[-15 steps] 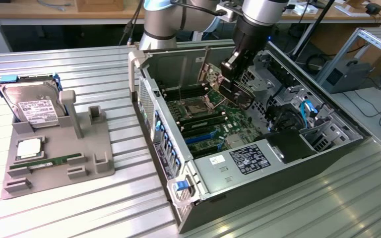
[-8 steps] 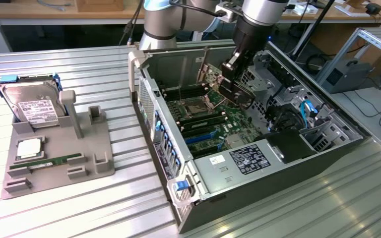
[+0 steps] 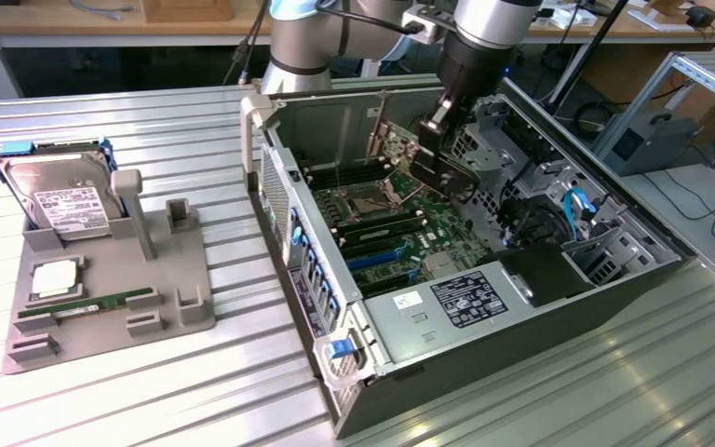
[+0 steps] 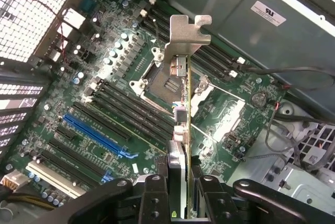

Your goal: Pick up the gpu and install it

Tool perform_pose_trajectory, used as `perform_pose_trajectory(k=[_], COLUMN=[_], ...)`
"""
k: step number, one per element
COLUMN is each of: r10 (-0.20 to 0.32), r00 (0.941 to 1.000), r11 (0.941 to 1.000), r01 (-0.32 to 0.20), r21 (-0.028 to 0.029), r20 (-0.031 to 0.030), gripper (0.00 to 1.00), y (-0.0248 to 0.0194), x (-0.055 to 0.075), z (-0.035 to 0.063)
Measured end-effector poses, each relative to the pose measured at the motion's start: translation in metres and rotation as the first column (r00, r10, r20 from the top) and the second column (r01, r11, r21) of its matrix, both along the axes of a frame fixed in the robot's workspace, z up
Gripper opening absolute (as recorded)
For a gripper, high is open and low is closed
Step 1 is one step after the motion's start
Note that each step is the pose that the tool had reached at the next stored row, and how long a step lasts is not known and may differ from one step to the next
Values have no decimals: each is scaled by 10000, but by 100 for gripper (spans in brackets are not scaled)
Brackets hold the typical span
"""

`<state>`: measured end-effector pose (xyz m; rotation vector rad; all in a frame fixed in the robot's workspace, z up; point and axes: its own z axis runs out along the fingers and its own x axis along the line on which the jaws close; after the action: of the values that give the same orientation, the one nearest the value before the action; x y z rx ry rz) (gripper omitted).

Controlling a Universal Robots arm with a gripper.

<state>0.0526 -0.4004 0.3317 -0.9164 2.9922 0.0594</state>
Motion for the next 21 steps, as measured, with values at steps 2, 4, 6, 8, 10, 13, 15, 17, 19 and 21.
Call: perform_pose_trajectory(k=[2, 4, 6, 8, 10, 13, 15, 17, 19, 21], r10=[186, 390, 543, 659, 804, 1048, 1172, 1290, 1403, 1555], r00=[9998, 9992, 9985, 9978, 9968, 9945, 9931, 9916, 9901, 9878], r11=[9998, 9992, 9985, 9978, 9968, 9945, 9931, 9916, 9901, 9878], r01=[-186, -390, -543, -659, -804, -1048, -1172, -1290, -1403, -1555], r21=[0, 1, 0, 0, 0, 0, 0, -1, -1, -1], r20=[0, 0, 0, 0, 0, 0, 0, 0, 0, 0], gripper=[27, 27, 27, 27, 27, 27, 27, 27, 27, 27], y=[0, 0, 0, 0, 0, 0, 0, 0, 0, 0], x=[0, 0, 0, 0, 0, 0, 0, 0, 0, 0], z=[-1, -3, -3, -4, -4, -5, -5, -6, -6, -7])
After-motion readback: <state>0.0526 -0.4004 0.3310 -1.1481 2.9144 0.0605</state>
